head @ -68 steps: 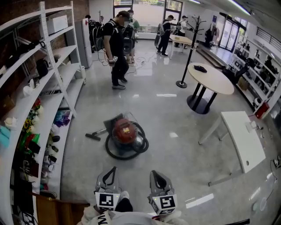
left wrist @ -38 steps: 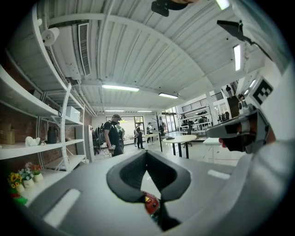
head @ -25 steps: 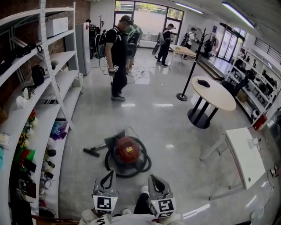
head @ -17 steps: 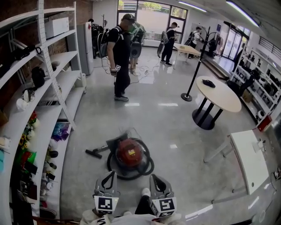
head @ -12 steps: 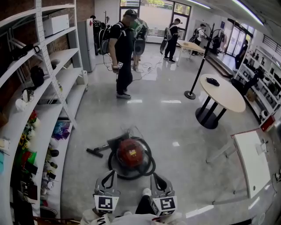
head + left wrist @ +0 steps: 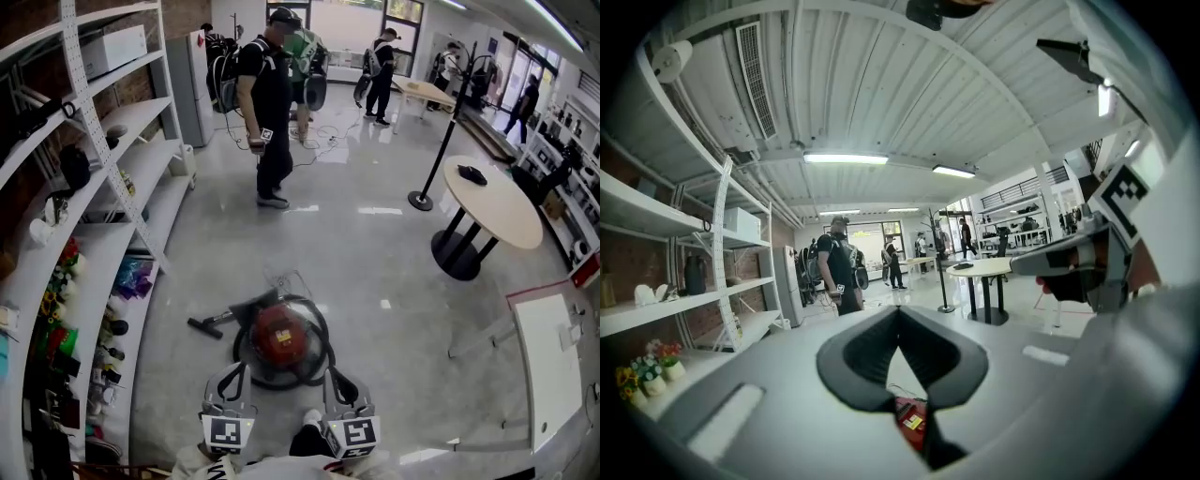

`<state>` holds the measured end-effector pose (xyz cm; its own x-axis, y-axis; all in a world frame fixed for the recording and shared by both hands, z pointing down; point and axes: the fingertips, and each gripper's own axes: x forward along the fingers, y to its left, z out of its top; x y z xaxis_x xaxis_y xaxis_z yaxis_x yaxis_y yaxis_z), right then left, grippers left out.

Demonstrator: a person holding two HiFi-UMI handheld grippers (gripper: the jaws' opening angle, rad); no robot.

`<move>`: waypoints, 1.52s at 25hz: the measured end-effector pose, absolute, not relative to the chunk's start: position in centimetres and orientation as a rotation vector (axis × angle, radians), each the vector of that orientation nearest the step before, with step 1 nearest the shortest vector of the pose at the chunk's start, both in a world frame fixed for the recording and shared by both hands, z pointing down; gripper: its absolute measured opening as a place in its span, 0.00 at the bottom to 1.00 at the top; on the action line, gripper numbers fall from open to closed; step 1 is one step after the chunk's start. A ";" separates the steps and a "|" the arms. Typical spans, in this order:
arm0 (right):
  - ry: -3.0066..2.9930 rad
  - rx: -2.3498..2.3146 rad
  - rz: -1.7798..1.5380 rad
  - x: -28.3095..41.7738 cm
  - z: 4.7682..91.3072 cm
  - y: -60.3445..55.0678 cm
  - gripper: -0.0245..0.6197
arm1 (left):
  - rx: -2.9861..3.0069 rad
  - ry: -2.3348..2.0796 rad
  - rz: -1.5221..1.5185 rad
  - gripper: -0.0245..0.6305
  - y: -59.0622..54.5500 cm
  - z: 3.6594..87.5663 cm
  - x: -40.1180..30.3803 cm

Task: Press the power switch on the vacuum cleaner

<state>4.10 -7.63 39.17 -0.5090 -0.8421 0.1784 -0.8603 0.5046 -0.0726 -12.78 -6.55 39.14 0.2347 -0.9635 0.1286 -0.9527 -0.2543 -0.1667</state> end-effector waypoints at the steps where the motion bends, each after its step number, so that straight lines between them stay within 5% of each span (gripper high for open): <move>1: -2.621 1.489 0.230 4.5 39.2 -8.4 0.04 | -2.420 1.891 -0.319 0.04 -7.2 39.1 -12.5; 38: -2.657 1.305 0.320 7.4 45.2 -19.2 0.04 | -2.370 2.068 -0.513 0.04 -15.0 46.3 -9.7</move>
